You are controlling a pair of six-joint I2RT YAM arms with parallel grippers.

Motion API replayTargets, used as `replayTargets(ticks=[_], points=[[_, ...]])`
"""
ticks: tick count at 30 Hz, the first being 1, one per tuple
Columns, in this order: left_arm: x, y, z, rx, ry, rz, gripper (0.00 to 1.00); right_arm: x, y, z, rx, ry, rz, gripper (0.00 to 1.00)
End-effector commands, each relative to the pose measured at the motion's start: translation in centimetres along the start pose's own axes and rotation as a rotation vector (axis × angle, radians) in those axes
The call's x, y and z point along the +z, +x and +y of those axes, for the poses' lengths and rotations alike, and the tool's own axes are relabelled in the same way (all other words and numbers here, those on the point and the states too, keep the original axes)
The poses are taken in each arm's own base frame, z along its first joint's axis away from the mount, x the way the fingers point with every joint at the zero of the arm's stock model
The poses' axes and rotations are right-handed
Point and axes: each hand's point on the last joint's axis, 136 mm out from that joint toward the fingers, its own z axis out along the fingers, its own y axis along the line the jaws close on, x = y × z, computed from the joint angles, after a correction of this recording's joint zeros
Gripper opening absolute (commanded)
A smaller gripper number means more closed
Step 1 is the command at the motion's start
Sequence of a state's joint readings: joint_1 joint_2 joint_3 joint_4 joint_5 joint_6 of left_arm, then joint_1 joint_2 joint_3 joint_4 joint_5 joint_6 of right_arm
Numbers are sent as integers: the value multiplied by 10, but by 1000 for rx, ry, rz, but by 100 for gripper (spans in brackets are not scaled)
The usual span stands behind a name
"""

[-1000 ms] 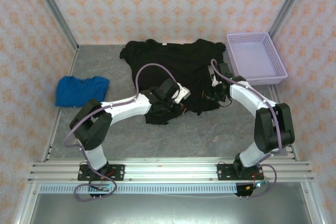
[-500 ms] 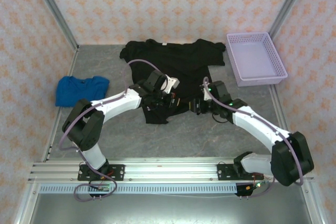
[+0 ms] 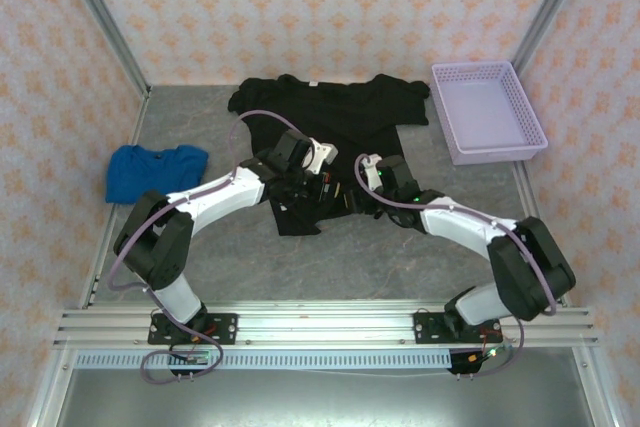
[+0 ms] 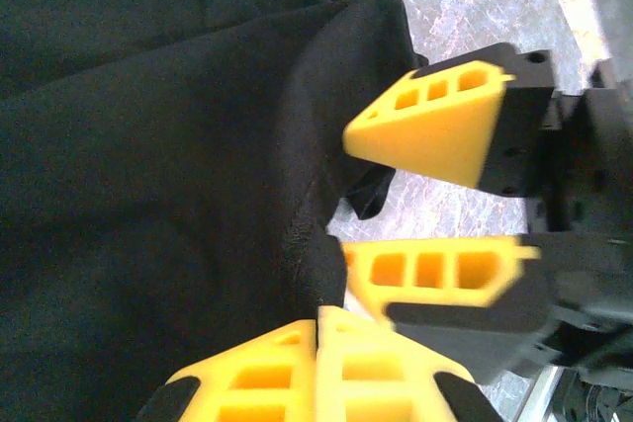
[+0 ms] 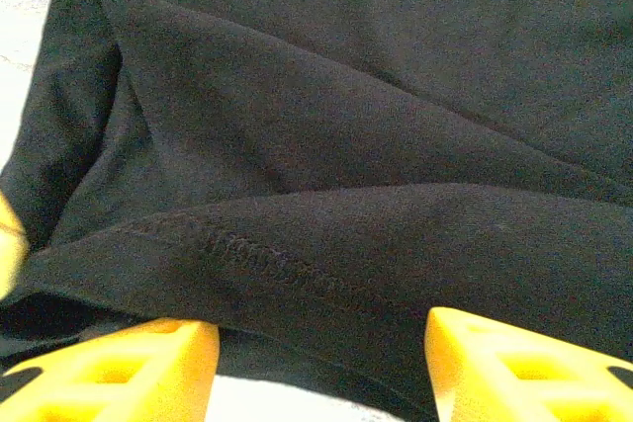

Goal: Fold the inside-out t-shirt

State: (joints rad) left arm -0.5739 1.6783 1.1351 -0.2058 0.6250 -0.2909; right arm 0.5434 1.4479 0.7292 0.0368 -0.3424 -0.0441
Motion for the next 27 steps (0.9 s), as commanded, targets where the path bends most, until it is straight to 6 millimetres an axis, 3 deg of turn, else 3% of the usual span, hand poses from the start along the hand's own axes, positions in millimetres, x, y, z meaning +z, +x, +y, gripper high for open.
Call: replayTargets(ticks=[1,4,6,15,18,23,27], points=[[-9,2,-1,-9,9,2,0,8,-21,1,-36,9,-78,43],[-9,5,5,5,-19,3,0,6,-29,-5,-17,48,-106,9],[-9,5,9,16,-40,-5,0,2,-30,-7,-10,57,-120,1],[-3,7,29,82,-122,-37,0,-5,-33,-4,111,28,-115,0],[2,11,36,89,-137,-23,9,-3,-35,-5,161,22,-106,0],[14,17,38,92,-118,8,31,2,-39,-4,201,12,-89,0],[22,20,40,98,-117,31,40,3,-40,-6,207,21,-89,0]])
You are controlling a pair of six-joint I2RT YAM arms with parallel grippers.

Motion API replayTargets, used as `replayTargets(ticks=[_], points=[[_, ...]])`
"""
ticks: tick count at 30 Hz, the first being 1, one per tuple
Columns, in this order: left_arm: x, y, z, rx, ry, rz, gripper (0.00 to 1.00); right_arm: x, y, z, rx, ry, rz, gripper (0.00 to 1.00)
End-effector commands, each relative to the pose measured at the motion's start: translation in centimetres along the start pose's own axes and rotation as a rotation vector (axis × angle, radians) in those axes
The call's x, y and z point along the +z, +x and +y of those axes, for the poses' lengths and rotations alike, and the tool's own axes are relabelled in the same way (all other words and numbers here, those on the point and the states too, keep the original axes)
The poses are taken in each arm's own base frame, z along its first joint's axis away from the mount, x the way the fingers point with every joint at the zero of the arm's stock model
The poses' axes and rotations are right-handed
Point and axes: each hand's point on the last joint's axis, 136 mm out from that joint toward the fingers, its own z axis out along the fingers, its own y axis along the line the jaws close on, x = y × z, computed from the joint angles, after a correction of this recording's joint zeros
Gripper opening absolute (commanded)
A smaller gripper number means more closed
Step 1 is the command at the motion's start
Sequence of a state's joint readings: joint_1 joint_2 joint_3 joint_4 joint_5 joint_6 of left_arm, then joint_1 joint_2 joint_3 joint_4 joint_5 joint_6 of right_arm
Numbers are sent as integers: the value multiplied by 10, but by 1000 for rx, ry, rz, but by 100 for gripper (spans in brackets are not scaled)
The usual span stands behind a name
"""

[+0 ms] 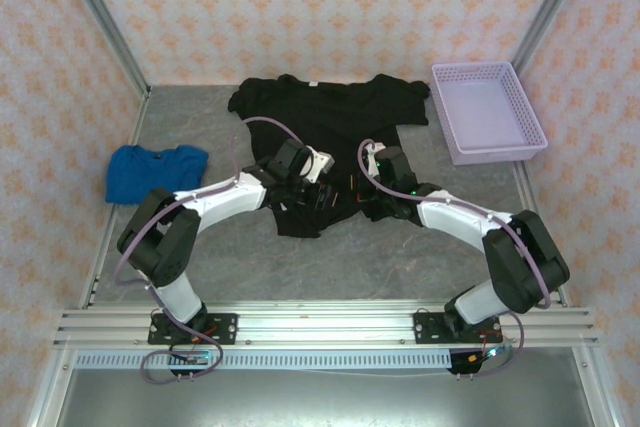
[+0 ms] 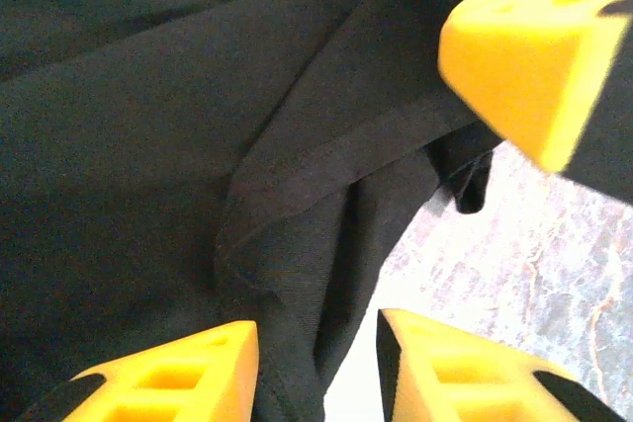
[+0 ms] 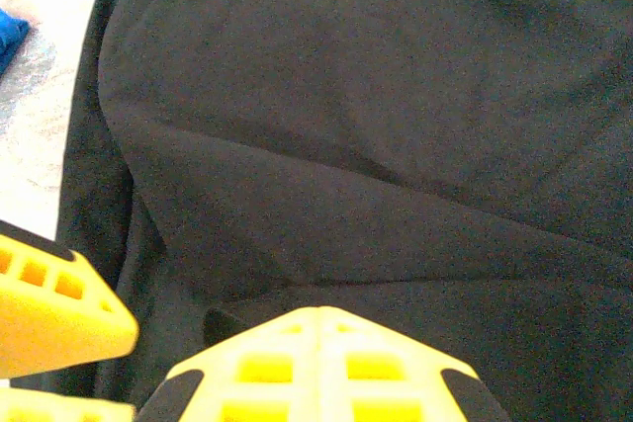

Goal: Fold the inside-out t-shirt

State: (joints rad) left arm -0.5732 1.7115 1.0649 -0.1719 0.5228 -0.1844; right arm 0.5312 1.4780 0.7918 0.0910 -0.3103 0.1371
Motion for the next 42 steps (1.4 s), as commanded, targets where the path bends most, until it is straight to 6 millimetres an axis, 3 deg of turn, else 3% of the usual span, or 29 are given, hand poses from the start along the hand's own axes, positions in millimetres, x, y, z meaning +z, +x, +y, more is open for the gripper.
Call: replayTargets(ticks=[1,8,14,17,24,25,29,30,32,33,34,37,42], points=[[10,-1,3,20,5,6,42,2,-3,-2,31,10,7,0],[25,11,18,33,-79,73,49,-5,1,-10,38,38,9,0],[39,17,19,38,-84,111,47,-14,0,-12,42,42,4,0],[44,14,16,40,-77,110,39,-15,4,-13,46,42,13,0],[34,1,10,49,-73,78,2,-35,14,-12,41,32,14,0],[29,-2,7,53,-72,65,0,-41,15,-9,39,24,4,3],[-6,-20,-14,50,-26,-14,0,-64,30,12,-27,-51,-67,42],[-14,-24,-19,46,-17,-31,0,-64,32,18,-44,-71,-99,49],[-29,-30,-25,41,-8,-51,0,-58,32,30,-72,-103,-158,79],[-37,-34,-28,40,-7,-62,0,-54,29,40,-92,-120,-181,83],[-44,-37,-29,35,-8,-68,0,-53,22,48,-112,-133,-215,84],[-71,-47,-32,35,-28,-88,0,-28,20,64,-178,-129,-249,72],[-98,-53,-33,53,-55,-112,0,5,11,67,-190,-97,-296,46]])
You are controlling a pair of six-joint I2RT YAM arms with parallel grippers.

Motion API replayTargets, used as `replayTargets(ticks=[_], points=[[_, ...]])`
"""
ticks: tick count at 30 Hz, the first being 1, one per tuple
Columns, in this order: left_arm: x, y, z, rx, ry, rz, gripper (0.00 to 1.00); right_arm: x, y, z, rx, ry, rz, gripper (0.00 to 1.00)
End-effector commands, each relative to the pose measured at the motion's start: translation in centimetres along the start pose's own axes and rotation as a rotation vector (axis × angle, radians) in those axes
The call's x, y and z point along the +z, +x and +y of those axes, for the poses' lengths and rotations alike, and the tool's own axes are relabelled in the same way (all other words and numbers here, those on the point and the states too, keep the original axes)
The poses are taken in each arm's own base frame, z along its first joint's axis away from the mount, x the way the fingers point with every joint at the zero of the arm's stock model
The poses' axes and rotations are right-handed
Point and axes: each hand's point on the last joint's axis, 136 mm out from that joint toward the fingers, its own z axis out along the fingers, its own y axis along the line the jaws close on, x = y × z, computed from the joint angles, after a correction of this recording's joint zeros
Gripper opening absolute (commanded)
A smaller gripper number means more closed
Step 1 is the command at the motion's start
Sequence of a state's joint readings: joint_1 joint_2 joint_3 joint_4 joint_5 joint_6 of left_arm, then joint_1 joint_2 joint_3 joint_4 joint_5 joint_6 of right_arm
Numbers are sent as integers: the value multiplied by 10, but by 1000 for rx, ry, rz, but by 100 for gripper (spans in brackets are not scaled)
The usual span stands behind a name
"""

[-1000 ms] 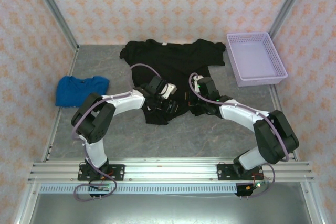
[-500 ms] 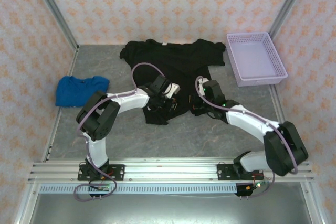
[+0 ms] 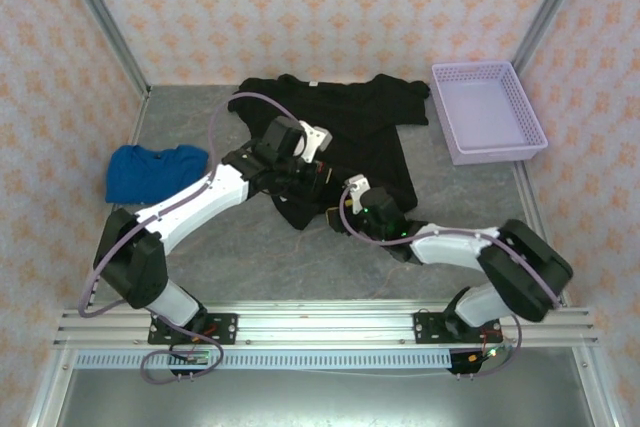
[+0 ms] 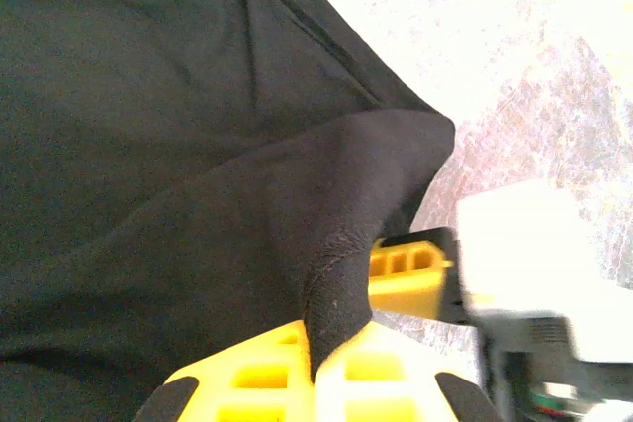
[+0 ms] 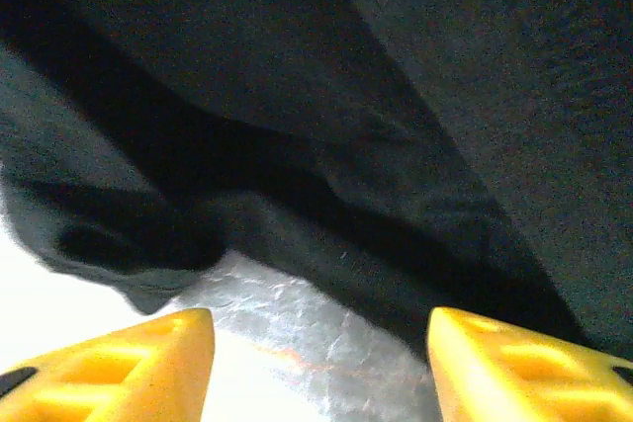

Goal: Fold the inside-out t-shirt

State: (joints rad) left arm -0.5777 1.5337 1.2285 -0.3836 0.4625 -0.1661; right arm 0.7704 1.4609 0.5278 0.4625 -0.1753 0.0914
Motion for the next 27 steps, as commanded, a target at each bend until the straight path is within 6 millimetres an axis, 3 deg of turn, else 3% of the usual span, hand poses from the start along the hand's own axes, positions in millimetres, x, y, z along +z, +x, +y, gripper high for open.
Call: replayTargets(ticks=[1,8,16,23,27], points=[[-20,0,3,-8,-32,24,0,12,-57,3,-16,35,-215,42],[-31,-11,-4,-28,-17,12,0,40,-75,-18,-47,190,-278,31],[-68,-56,-42,-90,104,-81,0,59,-76,-31,-209,295,-272,29],[-73,-60,-44,-98,106,-89,0,71,-63,-2,-395,233,-192,28],[-72,-59,-42,-94,95,-86,0,76,-57,9,-418,197,-173,28]])
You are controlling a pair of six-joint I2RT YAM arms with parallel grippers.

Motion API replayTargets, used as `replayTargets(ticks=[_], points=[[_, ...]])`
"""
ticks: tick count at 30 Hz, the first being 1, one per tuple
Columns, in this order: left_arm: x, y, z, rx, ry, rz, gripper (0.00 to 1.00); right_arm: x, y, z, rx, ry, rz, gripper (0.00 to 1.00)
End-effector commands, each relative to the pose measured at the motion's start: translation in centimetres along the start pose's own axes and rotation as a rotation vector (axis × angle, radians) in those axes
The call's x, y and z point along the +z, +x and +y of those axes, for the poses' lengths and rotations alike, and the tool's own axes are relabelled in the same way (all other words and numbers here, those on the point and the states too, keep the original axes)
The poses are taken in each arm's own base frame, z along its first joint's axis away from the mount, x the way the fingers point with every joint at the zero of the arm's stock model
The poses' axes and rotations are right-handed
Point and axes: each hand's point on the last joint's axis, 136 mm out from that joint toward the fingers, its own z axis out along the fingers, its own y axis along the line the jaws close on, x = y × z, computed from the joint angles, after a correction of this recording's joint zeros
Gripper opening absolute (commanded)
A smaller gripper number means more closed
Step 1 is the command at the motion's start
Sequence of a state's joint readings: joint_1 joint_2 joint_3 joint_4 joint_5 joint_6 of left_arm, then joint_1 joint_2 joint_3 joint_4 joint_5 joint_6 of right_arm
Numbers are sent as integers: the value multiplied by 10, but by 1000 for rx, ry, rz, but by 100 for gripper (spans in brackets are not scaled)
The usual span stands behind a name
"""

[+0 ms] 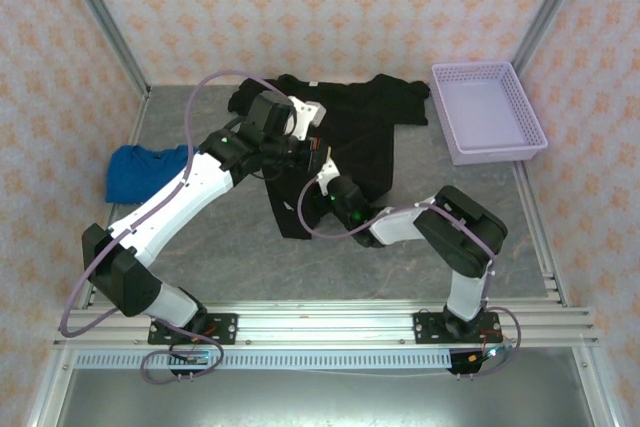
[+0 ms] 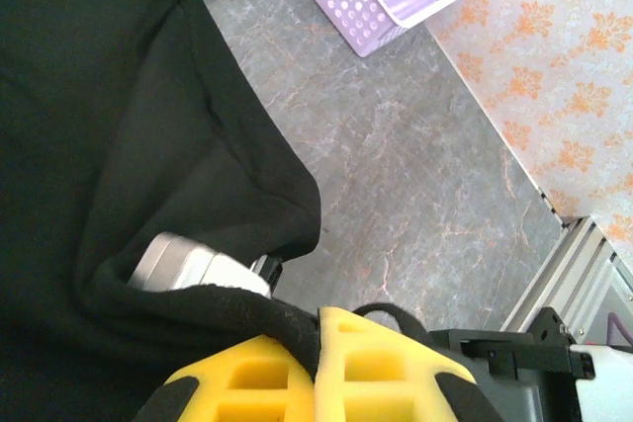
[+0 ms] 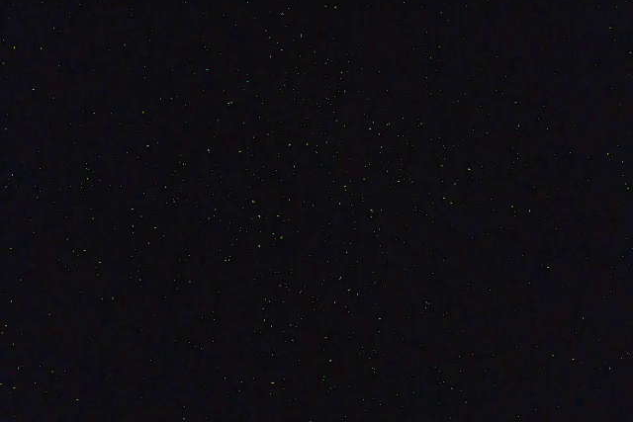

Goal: Fold the inside-out t-shirt

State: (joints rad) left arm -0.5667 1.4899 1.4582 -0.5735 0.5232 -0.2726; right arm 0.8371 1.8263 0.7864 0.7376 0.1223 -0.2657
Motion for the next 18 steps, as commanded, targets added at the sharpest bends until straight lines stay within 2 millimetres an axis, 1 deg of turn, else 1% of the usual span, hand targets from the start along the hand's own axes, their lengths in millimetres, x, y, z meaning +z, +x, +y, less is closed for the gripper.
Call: replayTargets(ticks=[1,5,8,10,11,14,17,18], points=[[-13,-10,-8,-4,20,-22,0,4,2,12,-64,-42,17,28],[-14,-10,2,-3,-35,-30,0,2,-3,33,-80,-139,8,33],[-20,-13,12,3,-113,-43,0,-9,3,36,-60,-166,17,36],[-25,-15,12,12,-121,-58,0,-13,8,32,-39,-152,30,37],[-28,-16,7,18,-98,-61,0,-12,11,30,-42,-138,39,36],[-35,-13,-5,33,-44,-54,0,2,8,13,-18,-67,41,33],[-44,-8,-5,44,-47,-66,0,15,-2,-10,74,-60,28,32],[-46,-5,-4,45,-48,-68,0,17,-3,-13,87,-62,38,32]])
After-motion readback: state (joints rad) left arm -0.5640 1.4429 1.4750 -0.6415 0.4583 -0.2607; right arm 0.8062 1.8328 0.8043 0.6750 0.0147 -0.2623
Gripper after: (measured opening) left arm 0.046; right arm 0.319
